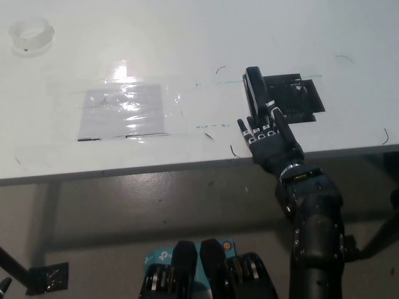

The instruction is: A stapler is kept infront of the robot on the black mark on the desk and the robot uses its right hand to lift the top of the stapler to open it

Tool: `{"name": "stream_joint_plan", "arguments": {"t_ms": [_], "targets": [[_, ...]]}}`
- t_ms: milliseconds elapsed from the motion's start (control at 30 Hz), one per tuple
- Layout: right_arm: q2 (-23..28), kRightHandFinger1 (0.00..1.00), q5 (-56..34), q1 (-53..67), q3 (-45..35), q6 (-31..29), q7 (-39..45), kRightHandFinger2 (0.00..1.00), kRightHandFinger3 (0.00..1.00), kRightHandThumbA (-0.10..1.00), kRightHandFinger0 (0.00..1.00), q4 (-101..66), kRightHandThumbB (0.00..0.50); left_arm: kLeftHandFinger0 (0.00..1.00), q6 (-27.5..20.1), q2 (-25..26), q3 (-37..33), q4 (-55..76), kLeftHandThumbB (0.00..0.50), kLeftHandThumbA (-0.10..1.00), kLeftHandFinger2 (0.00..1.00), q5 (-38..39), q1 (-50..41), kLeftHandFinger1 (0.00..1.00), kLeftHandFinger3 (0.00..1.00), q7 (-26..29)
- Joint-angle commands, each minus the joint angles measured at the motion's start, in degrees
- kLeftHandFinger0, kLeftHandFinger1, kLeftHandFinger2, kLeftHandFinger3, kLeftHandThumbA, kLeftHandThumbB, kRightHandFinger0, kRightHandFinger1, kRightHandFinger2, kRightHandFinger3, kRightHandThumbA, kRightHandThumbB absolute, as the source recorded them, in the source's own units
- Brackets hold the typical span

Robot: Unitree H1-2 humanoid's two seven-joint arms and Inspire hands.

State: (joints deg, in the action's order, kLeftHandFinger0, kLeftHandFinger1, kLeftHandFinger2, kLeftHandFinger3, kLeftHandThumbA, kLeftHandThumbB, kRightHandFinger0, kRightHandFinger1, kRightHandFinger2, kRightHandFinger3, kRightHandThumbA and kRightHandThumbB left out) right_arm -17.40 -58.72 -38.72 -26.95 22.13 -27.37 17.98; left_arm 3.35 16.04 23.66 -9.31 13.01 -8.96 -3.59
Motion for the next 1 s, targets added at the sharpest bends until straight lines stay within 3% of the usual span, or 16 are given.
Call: {"name": "stream_joint_plan", "arguments": {"t_ms": [0, 200, 433, 667, 833, 967], "targets": [[0.23, 1.0, -0.71, -5.77, 0.07, -1.79, 1.77, 1.0, 1.0, 1.0, 0.93, -1.01, 0.174, 0.43, -2.3, 0.65, 0.61, 0.98, 0.115, 1.0, 0.68, 0.29, -0.6, 0.53, 0.81, 0.44], [0.76, 1.0, -0.26, -5.46, -0.23, -1.88, 1.6, 1.0, 1.0, 1.0, 0.98, -0.62, 0.165, 0.42, -1.89, 0.01, 1.17, 1.2, 0.118, 1.0, 0.66, 0.67, -0.93, 0.53, 0.8, 0.87], [2.49, 1.0, 1.25, -8.98, 0.29, -2.67, 1.73, 1.0, 1.0, 1.0, 0.92, 1.4, 0.185, 0.4, -1.99, -0.14, 1.36, 0.72, 0.13, 1.0, 0.66, 0.77, -0.73, 0.51, 0.78, 0.59], [3.48, 0.94, 2.75, -12.83, 1.35, -2.58, 1.87, 0.99, 1.0, 1.0, 0.86, 1.7, 0.172, 0.42, -2.03, 0.28, 1.27, 1.09, 0.12, 1.0, 0.71, 0.1, -1.83, 0.54, 0.81, 0.36], [5.11, 0.88, 2.91, -20.17, 1.59, -2.59, 1.52, 0.93, 1.0, 1.0, 0.78, 2.09, 0.19, 0.43, -1.61, -0.19, 1.54, 1.53, 0.111, 1.0, 0.66, 1.12, -2.5, 0.53, 0.8, -0.03], [5.67, 0.87, 2.21, -23.32, 1.16, -2.75, 0.84, 0.92, 1.0, 1.0, 0.78, 2.53, 0.198, 0.42, -2.29, -0.5, 1.63, 1.46, 0.101, 1.0, 0.65, 1.21, -2.89, 0.51, 0.81, -0.12]]}}
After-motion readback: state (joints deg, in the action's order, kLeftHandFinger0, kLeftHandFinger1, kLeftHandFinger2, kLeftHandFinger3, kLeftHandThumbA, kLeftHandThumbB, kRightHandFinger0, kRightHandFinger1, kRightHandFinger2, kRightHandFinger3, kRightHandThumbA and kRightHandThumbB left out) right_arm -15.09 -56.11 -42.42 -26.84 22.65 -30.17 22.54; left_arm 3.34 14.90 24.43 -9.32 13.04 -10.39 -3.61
